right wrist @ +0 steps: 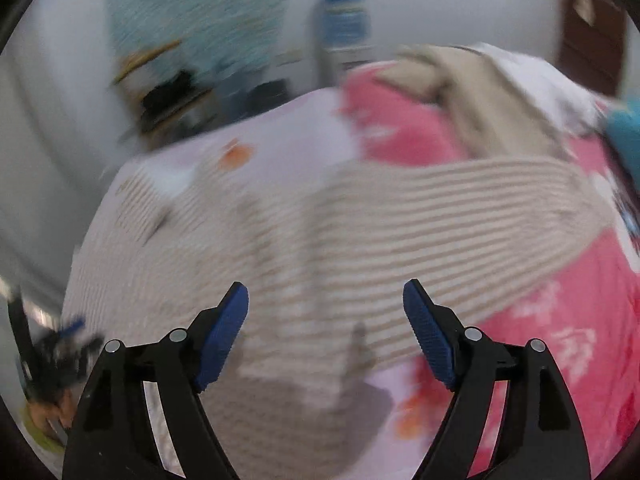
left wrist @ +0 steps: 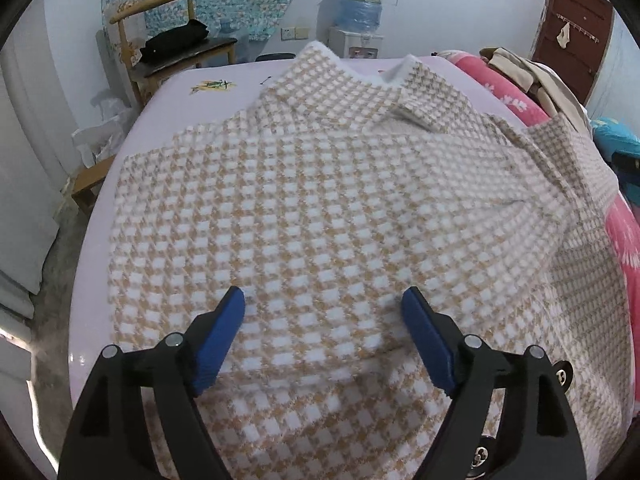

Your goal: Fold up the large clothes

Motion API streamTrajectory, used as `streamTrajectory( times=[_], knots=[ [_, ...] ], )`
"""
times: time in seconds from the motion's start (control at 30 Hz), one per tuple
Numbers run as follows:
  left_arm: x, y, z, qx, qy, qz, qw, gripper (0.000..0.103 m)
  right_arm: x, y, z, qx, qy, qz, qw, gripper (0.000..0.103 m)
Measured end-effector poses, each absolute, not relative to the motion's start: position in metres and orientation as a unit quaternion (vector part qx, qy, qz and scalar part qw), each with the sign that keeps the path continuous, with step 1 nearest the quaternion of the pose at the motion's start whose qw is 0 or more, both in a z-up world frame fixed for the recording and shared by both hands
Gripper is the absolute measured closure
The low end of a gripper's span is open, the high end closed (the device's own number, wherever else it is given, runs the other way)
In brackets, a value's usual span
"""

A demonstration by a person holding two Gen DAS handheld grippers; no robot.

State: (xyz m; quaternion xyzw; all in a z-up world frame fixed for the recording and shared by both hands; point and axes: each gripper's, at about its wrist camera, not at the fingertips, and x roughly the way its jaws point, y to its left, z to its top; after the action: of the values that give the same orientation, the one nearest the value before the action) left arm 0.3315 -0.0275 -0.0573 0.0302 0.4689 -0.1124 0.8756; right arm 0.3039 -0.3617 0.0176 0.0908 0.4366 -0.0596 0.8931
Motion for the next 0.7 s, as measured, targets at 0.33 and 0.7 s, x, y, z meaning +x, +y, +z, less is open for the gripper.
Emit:
streamTrajectory(
  times=[0.33, 0.7],
  knots=[
    [0.332, -0.026, -0.058, 0.027, 0.471, -0.114, 0.875, 0.022, 0.309, -0.587, 0.022, 0.262, 0.403, -0.252, 0.840, 0.033],
    [0.335, -0.030, -0.059, 0.035, 0.475, -0.107, 0.872, 0.021, 0.296, -0.669, -0.035, 0.412, 0.381, -0.274, 0.781, 0.054]
  ],
)
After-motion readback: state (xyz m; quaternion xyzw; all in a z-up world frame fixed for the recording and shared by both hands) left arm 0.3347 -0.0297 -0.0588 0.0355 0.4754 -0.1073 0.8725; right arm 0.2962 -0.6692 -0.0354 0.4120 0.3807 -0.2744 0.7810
